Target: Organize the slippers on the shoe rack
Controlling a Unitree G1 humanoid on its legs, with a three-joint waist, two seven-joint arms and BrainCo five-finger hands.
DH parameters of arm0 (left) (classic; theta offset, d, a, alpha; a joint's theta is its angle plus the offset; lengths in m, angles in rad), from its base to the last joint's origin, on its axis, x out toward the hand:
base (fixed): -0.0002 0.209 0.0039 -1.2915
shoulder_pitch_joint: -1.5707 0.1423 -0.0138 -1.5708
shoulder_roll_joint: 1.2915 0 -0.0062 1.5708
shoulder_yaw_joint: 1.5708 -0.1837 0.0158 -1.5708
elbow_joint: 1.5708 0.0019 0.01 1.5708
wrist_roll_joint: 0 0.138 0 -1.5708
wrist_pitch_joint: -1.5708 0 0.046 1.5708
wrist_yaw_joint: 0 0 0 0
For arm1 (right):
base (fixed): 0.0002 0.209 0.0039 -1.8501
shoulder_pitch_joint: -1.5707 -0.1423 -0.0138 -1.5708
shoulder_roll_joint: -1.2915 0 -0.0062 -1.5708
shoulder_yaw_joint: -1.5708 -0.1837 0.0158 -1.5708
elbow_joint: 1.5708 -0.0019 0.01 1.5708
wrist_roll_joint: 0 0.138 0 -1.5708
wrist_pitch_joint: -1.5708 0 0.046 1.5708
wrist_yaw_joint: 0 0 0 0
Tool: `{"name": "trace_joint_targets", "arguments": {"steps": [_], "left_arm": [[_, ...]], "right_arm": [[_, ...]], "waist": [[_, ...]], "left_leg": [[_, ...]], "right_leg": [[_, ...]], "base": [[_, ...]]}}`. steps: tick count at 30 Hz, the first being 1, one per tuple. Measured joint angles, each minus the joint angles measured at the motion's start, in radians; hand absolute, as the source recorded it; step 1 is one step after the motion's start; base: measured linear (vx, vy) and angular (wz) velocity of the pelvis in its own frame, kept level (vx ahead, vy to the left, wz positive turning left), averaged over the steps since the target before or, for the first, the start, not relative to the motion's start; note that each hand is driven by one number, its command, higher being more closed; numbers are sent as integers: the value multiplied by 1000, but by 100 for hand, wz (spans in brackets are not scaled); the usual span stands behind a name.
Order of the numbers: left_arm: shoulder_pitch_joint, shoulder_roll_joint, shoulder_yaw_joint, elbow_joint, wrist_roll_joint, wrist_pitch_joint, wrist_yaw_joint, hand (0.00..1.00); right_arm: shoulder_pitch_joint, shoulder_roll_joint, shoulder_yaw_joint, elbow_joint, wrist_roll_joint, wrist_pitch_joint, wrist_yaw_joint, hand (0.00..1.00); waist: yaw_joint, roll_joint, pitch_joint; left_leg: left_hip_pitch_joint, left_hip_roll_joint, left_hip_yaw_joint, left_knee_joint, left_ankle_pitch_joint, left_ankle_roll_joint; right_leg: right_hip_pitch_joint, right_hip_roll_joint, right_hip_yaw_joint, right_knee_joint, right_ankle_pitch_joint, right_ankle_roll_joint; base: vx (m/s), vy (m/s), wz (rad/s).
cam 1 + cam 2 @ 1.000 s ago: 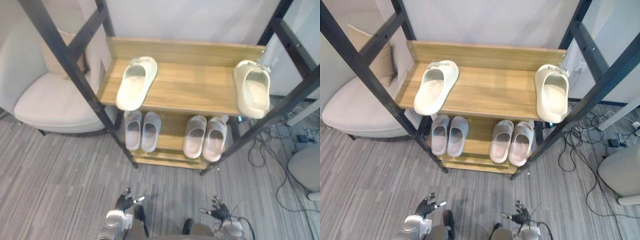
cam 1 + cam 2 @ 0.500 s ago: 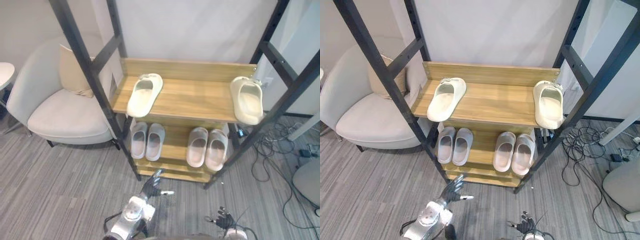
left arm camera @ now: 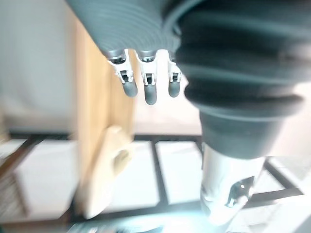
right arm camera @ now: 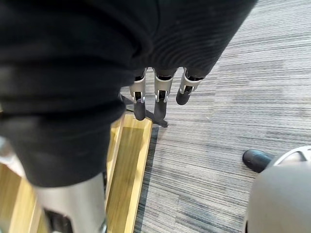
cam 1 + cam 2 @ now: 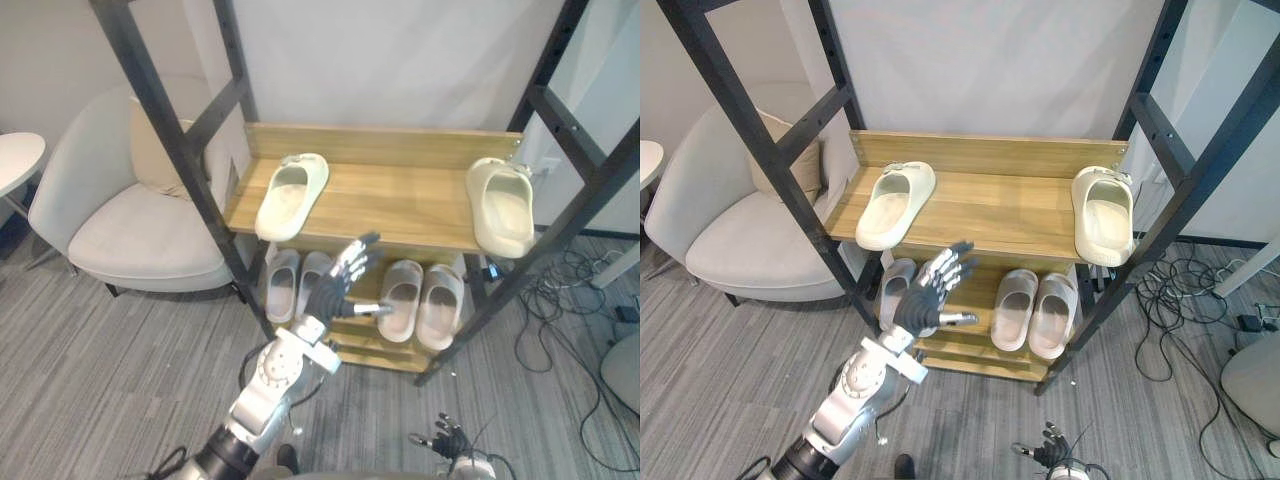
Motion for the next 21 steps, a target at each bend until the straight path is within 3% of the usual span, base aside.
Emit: {"name": "trace_joint_targets", "arguments": {"steps": [5, 6, 7, 10, 14, 21], "left_arm": [[-133, 41, 106, 82, 47, -20, 70, 0], [-227, 103, 193, 191, 70, -18, 117, 0], [-252, 125, 212, 215, 86, -17, 128, 0], [-278, 147, 230, 227, 90, -18, 136, 0], [-428, 259, 282, 449, 153, 8, 159, 0], [-485, 373, 321, 592, 178, 26, 180, 0]], "right_arm": [[-1, -1, 0, 0, 0, 0, 9, 0], [1, -5, -1, 1, 0, 3, 22, 0], [1, -5, -1, 1, 0, 3, 25, 0], [3, -7, -5, 1, 0, 5, 30, 0], [0, -8, -11, 0, 0, 5, 39, 0], [5, -9, -12, 1, 0, 11, 47, 0]], "waist": [[-9, -5, -5], [-33, -8, -4], [-38, -14, -5], [-41, -20, -7], [-53, -21, -7], [-54, -24, -4]], "left_leg": [[9, 6, 19, 0, -4, -5], [10, 4, 33, 0, -10, -5], [9, 4, 39, 0, -12, -5], [8, 2, 48, 0, -16, -5], [9, 3, 54, 0, -17, -6], [6, 4, 79, 6, -22, -9]], "right_leg": [[6, 7, 18, -20, 9, -1], [5, 7, 32, -36, 24, 0], [5, 8, 36, -48, 31, 0], [5, 8, 43, -63, 39, 3], [4, 9, 49, -66, 41, 2], [-13, 9, 76, -67, 42, 1]], "base": [[-14, 2, -13], [-21, 33, -26], [-11, 36, -25], [9, 16, -10], [-1, 6, -5], [6, 11, -11]]}}
